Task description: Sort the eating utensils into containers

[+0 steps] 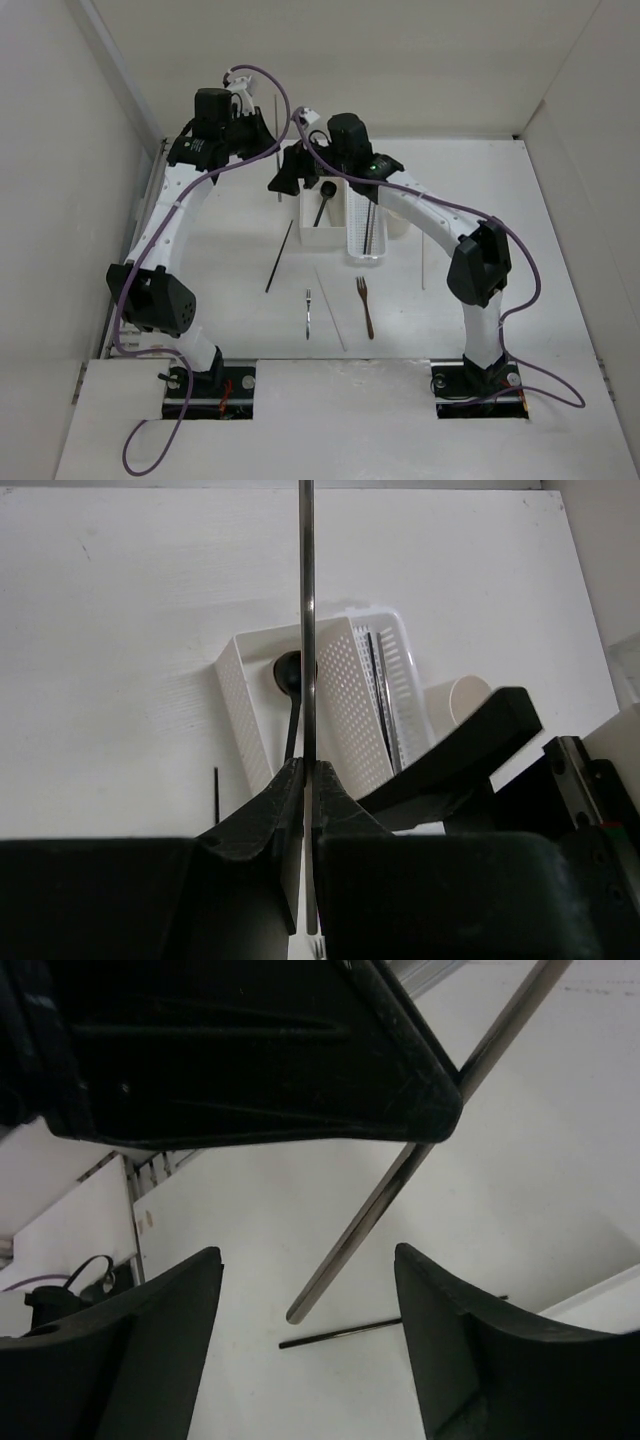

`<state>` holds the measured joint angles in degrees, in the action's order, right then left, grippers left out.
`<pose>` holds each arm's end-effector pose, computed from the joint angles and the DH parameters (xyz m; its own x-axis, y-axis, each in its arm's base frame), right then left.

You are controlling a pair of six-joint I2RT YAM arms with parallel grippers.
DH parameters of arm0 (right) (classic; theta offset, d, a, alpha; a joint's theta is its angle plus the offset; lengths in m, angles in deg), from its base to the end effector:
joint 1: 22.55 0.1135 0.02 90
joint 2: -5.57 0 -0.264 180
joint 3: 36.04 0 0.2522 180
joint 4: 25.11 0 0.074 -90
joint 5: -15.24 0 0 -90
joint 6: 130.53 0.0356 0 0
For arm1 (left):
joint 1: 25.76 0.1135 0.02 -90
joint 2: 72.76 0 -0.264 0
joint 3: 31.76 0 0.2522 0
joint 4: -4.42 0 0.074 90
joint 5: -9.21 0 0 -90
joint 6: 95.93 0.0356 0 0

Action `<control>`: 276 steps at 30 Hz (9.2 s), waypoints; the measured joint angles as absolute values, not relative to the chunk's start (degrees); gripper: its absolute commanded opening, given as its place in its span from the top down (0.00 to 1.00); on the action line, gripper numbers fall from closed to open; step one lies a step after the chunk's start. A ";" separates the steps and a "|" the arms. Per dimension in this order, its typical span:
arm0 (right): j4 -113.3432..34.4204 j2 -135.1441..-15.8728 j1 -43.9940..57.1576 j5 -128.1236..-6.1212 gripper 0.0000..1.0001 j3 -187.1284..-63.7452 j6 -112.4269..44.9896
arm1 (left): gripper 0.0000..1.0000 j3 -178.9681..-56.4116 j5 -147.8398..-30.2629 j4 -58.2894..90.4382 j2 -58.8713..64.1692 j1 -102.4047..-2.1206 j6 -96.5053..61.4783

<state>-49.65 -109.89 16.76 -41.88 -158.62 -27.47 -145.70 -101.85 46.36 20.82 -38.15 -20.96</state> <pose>0.3614 0.3209 0.3520 -0.4364 -0.1121 -0.8927 -0.8563 0.3562 0.3739 0.3612 -0.0924 0.4253 -0.4835 -0.1416 -0.8638 0.4154 0.8315 -0.3688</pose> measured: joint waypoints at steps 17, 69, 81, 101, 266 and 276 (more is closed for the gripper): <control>-47.20 -110.19 16.17 -47.45 0.76 -159.62 -23.76 | 1.00 -145.11 -103.18 46.21 20.50 -38.52 -23.63; -32.01 -118.85 11.08 -29.46 1.00 -162.55 2.32 | 0.99 -144.39 -99.58 43.35 19.75 -39.54 -25.55; -45.50 -110.21 6.97 -43.72 1.00 -151.25 -4.06 | 0.00 -144.39 -93.87 43.91 19.75 -39.19 -25.09; -80.65 -107.00 3.93 -76.02 1.00 -143.56 -20.15 | 0.00 -132.85 -77.06 46.38 18.92 -36.31 -21.42; -61.94 -98.76 6.03 -79.52 1.00 -131.95 -16.37 | 1.00 -125.59 -80.28 36.35 33.35 -45.51 -20.04; -60.54 -103.18 5.55 -79.54 1.00 -130.29 -16.37 | 1.00 -123.93 -82.27 33.07 34.66 -45.75 -22.86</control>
